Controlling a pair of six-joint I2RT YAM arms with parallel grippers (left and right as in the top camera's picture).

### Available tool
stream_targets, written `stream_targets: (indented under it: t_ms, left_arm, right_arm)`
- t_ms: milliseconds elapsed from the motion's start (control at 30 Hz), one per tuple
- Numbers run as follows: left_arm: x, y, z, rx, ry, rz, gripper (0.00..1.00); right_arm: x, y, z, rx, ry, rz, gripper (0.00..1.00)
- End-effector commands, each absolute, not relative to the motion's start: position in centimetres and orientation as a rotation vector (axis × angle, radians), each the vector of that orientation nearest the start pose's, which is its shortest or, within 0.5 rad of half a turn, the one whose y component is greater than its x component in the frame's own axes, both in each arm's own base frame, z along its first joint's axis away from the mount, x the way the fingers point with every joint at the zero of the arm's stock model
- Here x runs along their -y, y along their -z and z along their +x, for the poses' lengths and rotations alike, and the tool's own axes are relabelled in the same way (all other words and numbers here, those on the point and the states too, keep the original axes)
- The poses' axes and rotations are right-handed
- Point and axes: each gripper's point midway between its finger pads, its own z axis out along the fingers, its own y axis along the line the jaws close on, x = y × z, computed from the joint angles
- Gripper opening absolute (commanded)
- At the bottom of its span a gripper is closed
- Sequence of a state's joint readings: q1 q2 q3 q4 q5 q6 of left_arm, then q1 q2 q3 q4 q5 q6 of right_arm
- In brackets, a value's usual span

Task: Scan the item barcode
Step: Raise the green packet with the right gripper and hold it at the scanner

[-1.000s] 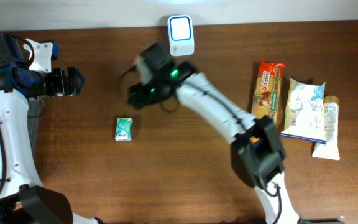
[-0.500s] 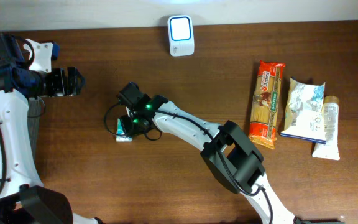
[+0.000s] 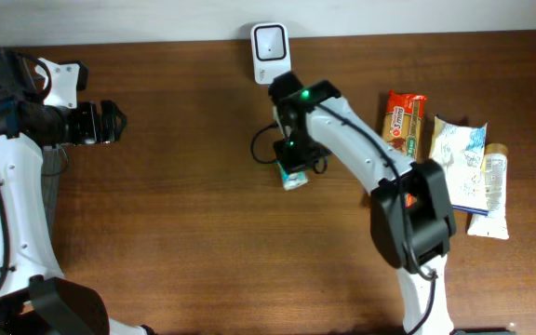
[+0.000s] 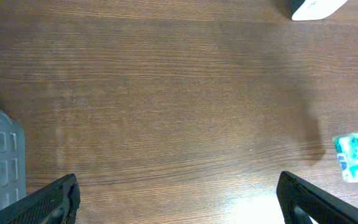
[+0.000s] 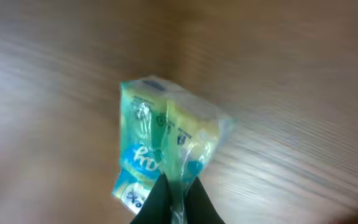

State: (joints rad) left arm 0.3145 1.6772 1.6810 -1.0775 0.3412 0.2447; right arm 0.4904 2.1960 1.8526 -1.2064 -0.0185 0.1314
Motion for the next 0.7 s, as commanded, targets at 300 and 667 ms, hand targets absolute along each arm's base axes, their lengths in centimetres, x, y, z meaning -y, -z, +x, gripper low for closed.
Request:
stream_targets:
  t_ms: [300,667]
  left_arm:
    - [-6.9,-23.3,40.4,-2.553,0.247,0.051,0.99]
    - [-6.9,-23.3,40.4,-2.553,0.247,0.051,0.99]
  right_arm:
    - [-21.2,-3.1,37.6,-2.859,0.644,-0.71,0.65]
    - [-18.9,-2.0,38.7,-3.016,0.411,-0.559,0.04]
